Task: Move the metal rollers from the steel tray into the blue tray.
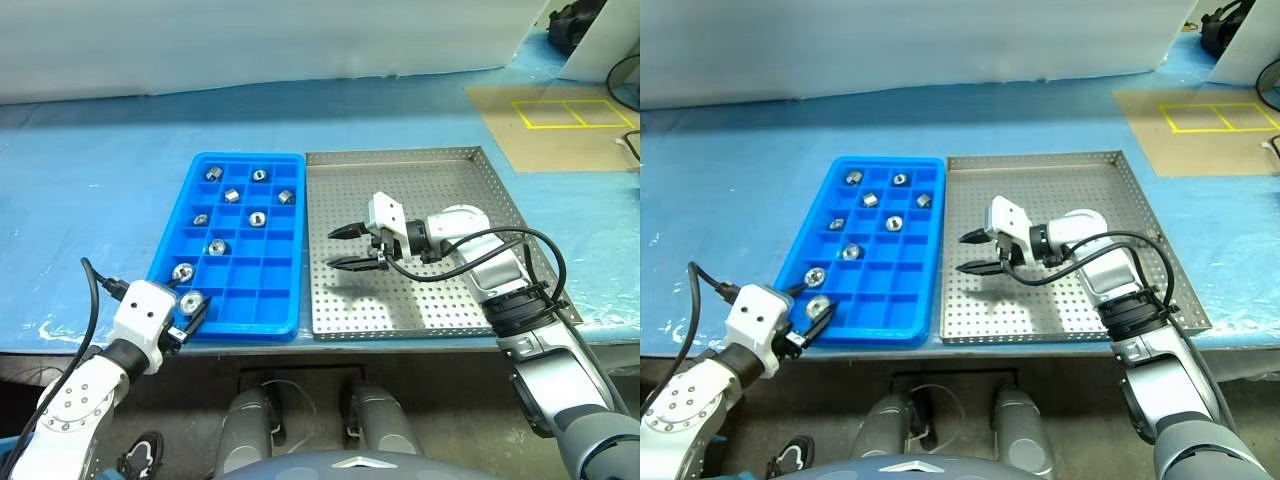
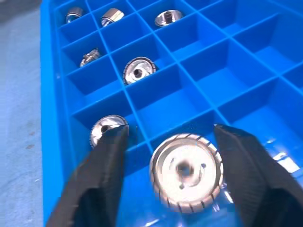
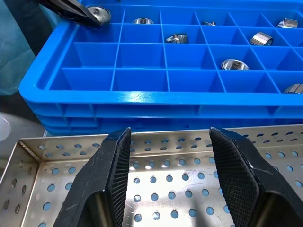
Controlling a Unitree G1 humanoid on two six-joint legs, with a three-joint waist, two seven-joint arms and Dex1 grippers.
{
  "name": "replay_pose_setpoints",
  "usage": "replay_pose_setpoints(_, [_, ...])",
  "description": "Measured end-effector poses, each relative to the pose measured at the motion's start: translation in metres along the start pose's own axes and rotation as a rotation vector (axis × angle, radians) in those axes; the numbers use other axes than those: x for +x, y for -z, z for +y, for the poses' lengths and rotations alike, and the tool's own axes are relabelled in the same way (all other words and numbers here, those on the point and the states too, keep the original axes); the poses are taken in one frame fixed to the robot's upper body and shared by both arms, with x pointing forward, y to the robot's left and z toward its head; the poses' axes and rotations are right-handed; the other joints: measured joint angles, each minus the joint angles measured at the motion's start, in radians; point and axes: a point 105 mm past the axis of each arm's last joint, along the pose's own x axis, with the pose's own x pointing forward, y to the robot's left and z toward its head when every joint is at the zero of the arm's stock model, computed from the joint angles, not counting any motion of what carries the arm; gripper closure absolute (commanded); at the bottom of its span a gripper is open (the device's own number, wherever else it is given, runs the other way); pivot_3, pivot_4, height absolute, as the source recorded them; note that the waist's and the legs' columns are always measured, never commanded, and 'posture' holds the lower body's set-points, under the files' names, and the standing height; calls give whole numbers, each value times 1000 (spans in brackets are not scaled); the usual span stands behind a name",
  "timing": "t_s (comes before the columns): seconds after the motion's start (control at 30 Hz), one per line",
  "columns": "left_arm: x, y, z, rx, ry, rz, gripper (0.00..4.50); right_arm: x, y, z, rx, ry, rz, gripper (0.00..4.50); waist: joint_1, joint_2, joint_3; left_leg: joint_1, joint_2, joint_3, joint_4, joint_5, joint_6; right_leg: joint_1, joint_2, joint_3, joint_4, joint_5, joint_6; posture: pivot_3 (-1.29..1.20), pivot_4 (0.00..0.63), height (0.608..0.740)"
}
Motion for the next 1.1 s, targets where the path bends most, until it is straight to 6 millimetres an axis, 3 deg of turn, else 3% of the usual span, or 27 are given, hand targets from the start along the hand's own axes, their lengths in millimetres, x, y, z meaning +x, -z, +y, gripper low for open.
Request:
replay_pose_setpoints(0.17, [11,-11,-2,-9,20,-33,1106,0,0,-1,-2,7,-1,1809,1,0,0,-2,0,0,0,0,0,-1,0,0,0,0,0,-334,150,740])
replay_pose_setpoints(0.4, [40,-84,1,15,70,-265,1106,-2,-1,-4,-2,31,-6,1809,2,0,0,-2,0,0,1,1,0,-1,0,0,1,0,-1,-374,150,740])
replay_pose_setpoints(0.6, [53,-123,-13,-13,204,-386,1106,-13,0,-13,-2,99,3,1809,0,0,0,-4,0,1,1,1,1,-2,0,0,1,0,-1,-405,150,740])
replay_pose_setpoints(0.7, [70,-125,-20,-35,259,-382,1106,-15,2,-17,7,126,5,1809,-1,0,-1,-3,0,2,1,1,1,-2,0,0,1,0,-1,-417,150,740])
replay_pose_setpoints(0.9, [127,-98,-42,-71,356,-265,1106,-32,29,-34,98,257,59,1809,-1,0,-1,-5,0,2,2,1,2,-2,0,1,0,1,-1,-471,150,740])
replay_pose_setpoints(1.1, [142,-117,-54,-28,409,-330,1106,-45,34,-45,121,355,55,1809,-11,0,-1,-13,0,3,2,3,6,-15,0,1,4,1,-1,-514,150,740])
